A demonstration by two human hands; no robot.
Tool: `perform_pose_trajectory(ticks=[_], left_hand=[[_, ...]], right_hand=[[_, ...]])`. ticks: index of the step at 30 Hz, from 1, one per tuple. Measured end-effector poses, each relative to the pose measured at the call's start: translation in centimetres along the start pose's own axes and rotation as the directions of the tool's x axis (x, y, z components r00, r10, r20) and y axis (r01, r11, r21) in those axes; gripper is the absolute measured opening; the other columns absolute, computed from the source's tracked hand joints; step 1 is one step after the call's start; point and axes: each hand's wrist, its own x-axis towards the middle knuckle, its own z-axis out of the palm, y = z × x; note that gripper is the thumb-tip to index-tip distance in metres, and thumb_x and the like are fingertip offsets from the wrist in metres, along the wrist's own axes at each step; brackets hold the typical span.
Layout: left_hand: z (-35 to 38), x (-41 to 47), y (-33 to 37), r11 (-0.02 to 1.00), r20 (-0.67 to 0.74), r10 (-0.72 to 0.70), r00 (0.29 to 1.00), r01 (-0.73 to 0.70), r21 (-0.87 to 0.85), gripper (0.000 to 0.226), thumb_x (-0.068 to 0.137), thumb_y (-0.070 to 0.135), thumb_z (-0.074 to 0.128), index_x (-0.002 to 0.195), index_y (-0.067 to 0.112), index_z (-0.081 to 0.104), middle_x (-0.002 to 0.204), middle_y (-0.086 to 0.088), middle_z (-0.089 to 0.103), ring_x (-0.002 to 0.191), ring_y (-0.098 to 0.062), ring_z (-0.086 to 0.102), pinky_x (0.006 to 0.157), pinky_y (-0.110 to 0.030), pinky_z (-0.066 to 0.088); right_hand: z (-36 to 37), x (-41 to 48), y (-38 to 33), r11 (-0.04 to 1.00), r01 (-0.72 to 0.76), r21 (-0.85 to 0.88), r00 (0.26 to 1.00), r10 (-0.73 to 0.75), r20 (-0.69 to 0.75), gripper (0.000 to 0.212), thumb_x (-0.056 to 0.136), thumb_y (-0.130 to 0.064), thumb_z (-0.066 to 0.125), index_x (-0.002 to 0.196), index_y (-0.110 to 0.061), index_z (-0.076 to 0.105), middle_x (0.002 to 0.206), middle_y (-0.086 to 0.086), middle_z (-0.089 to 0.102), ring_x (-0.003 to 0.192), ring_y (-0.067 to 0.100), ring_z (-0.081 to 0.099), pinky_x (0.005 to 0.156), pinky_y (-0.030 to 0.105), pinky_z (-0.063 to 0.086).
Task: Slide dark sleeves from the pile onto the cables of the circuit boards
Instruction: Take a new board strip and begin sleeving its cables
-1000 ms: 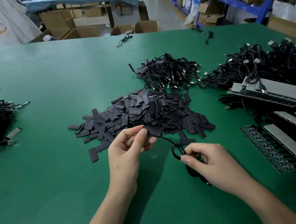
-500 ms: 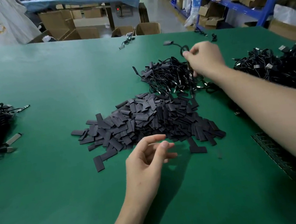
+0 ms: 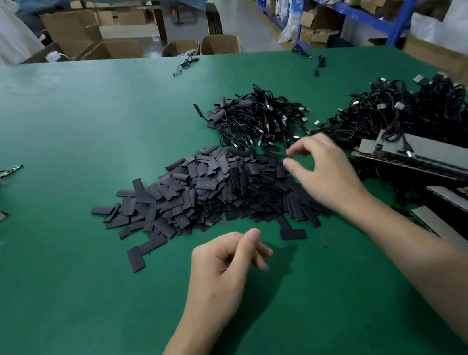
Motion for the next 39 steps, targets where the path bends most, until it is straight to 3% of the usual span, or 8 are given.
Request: perform_pose_trajectory(ticks=[3,7,10,17,23,31,37,39], left_hand=[[0.6,-0.5,0.2,0.997,0.070,0.040,0.997,-0.044,0.060,0.018,0.099,0.015,0.067,0.101,0.031,0.075,0.085,0.007,0.073,0.068,-0.017,0.067,0.066,-0.036,0.052],[1.6,-0.6,1.5,0.996,0.129,0.049,0.990,-0.057,0.064,0.035,0.101,0.014,0.063,0.124,0.040,0.067,0.071,0.004,0.071,0.055,-0.017,0.065,0.060,-0.023,0.051],[4.1,1.0,4.2,0.975,0.154,0.157,0.975,-0.178,0.133,0.051,0.098,0.000,0.061,0.137,0.032,0.058,0.104,0.011,0.073,0.082,-0.012,0.069,0.072,-0.015,0.048],[14.1,7.8,10.9,0.815,0.376,0.291,0.879,-0.434,0.383,0.033,0.102,0.031,0.060,0.134,0.027,0.064,0.126,0.007,0.062,0.108,-0.009,0.062,0.095,-0.035,0.051],[21.1,13.6,12.8,0.592,0.554,0.297,0.778,-0.605,0.532,0.034,0.107,0.024,0.049,0.137,0.026,0.064,0.140,0.004,0.062,0.131,-0.020,0.054,0.103,-0.040,0.047],[22.8,16.6,9.7,0.255,0.653,0.184,0.735,-0.677,0.690,0.040,0.103,0.031,0.051,0.143,0.029,0.054,0.136,-0.004,0.053,0.121,-0.027,0.058,0.095,-0.039,0.043],[20.8,18.0,9.0,0.155,0.608,0.207,0.767,-0.639,0.753,0.038,0.106,0.039,0.043,0.143,0.031,0.052,0.137,-0.006,0.058,0.124,-0.028,0.057,0.099,-0.043,0.042],[21.6,18.3,9.3,0.109,0.640,0.260,0.723,-0.681,0.724,0.041,0.104,0.043,0.050,0.142,0.027,0.053,0.136,-0.006,0.056,0.125,-0.027,0.054,0.099,-0.040,0.042]], right_hand=[[-1.8,-3.9,1.3,0.999,0.016,-0.052,0.999,-0.014,0.043,0.016,0.098,-0.035,0.066,0.108,-0.023,0.068,0.114,-0.005,0.059,0.116,0.015,0.056,0.101,0.038,0.047],[-5.3,-7.2,3.0,0.988,0.035,-0.148,0.999,-0.029,0.042,0.010,0.098,-0.032,0.066,0.104,-0.024,0.067,0.108,-0.008,0.057,0.111,0.014,0.054,0.093,0.036,0.046],[-6.1,-10.5,3.6,0.981,0.054,-0.188,0.997,-0.043,0.059,0.007,0.097,-0.030,0.066,0.103,-0.026,0.066,0.105,-0.009,0.058,0.108,0.014,0.055,0.088,0.036,0.047],[-5.1,-15.7,3.8,0.983,0.017,-0.184,0.993,0.004,0.114,0.014,0.098,-0.031,0.063,0.110,-0.024,0.066,0.113,-0.003,0.055,0.114,0.019,0.052,0.096,0.034,0.042],[-9.2,-16.4,3.0,0.963,0.114,-0.243,0.978,-0.065,0.200,0.018,0.101,-0.040,0.055,0.117,-0.031,0.060,0.121,-0.008,0.051,0.121,0.014,0.045,0.090,0.028,0.034],[-14.4,-16.6,3.3,0.959,0.190,-0.208,0.975,-0.160,0.155,0.015,0.099,-0.036,0.060,0.110,-0.029,0.065,0.108,-0.013,0.056,0.111,0.012,0.050,0.097,0.033,0.042],[-15.7,-15.1,4.3,0.963,0.162,-0.215,0.982,-0.136,0.133,0.009,0.099,-0.037,0.060,0.105,-0.032,0.064,0.105,-0.014,0.057,0.109,0.011,0.050,0.092,0.027,0.038],[-15.7,-14.5,4.5,0.964,0.163,-0.212,0.983,-0.141,0.118,0.009,0.098,-0.036,0.060,0.104,-0.031,0.065,0.104,-0.013,0.057,0.108,0.010,0.051,0.093,0.030,0.041]])
